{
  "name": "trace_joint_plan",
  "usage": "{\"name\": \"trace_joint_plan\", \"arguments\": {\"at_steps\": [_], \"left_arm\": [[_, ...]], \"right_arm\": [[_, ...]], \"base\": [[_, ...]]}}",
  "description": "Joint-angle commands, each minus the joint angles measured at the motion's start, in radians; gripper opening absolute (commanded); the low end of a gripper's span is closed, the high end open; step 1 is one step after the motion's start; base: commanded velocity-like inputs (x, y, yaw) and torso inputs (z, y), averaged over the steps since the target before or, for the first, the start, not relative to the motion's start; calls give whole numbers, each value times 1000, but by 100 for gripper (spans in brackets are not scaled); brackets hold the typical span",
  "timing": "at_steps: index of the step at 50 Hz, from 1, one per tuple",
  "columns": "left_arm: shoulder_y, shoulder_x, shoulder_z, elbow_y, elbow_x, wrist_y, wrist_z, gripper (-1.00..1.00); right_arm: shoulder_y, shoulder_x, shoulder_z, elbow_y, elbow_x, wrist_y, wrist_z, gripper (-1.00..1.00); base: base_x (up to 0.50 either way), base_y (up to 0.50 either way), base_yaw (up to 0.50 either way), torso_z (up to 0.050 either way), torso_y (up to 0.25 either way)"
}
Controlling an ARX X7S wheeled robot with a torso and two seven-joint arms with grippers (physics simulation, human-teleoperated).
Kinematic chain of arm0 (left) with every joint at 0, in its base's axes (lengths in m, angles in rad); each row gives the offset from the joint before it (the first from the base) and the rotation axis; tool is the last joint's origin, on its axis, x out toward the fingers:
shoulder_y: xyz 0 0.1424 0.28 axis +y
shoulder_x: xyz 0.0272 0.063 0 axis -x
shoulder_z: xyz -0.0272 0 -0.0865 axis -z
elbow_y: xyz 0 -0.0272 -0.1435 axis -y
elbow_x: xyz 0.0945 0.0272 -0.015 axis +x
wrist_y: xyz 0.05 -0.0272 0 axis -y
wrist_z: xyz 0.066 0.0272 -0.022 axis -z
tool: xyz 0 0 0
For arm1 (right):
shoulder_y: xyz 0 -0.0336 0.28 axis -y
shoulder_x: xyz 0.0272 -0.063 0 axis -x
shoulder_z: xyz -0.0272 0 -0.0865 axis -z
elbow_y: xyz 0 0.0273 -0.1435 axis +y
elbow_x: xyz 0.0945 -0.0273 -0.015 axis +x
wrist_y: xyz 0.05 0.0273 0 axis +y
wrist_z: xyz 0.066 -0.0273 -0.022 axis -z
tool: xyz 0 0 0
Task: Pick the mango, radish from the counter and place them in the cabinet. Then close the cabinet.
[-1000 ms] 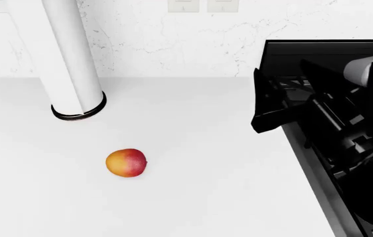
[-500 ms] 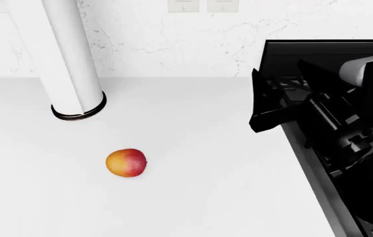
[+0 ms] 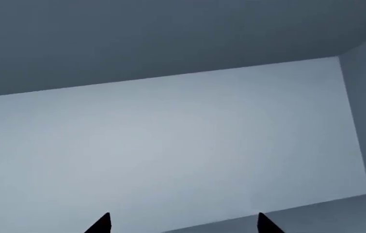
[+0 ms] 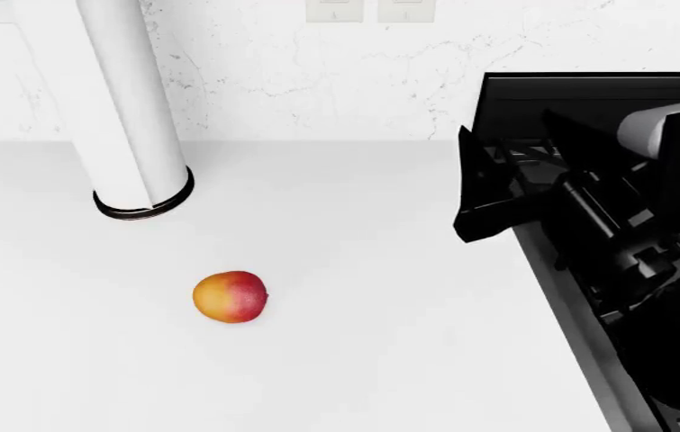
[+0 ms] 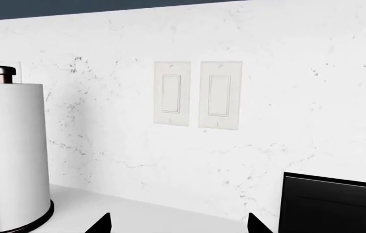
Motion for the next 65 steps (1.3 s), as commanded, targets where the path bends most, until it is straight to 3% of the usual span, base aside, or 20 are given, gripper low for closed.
{"name": "trace_joint_plan", "arguments": {"at_steps": [1, 20, 28, 31, 45, 65], "left_arm": [[-8, 3, -19, 0, 13, -3, 9, 100], [5, -14, -22, 31, 1, 302, 125, 100], [235, -51, -35, 624, -50, 42, 185, 100], [287, -61, -39, 754, -78, -13, 217, 100], [387, -95, -75, 1055, -224, -236, 335, 100], [424, -126, -104, 1219, -389, -466, 432, 100]], "right_arm": [[-1, 4, 3, -4, 12, 2, 8, 100], [-21, 8, -8, 7, -11, -27, -8, 100], [-19, 6, -16, 9, -13, -30, -6, 100], [-17, 4, -20, 7, -12, -28, -2, 100], [-13, 5, -22, 3, -1, -25, 8, 100], [-18, 15, -10, -7, 22, -24, 23, 100]], "base": [[0, 0, 0, 0, 0], [0, 0, 0, 0, 0], [0, 0, 0, 0, 0], [0, 0, 0, 0, 0], [0, 0, 0, 0, 0], [0, 0, 0, 0, 0]]}}
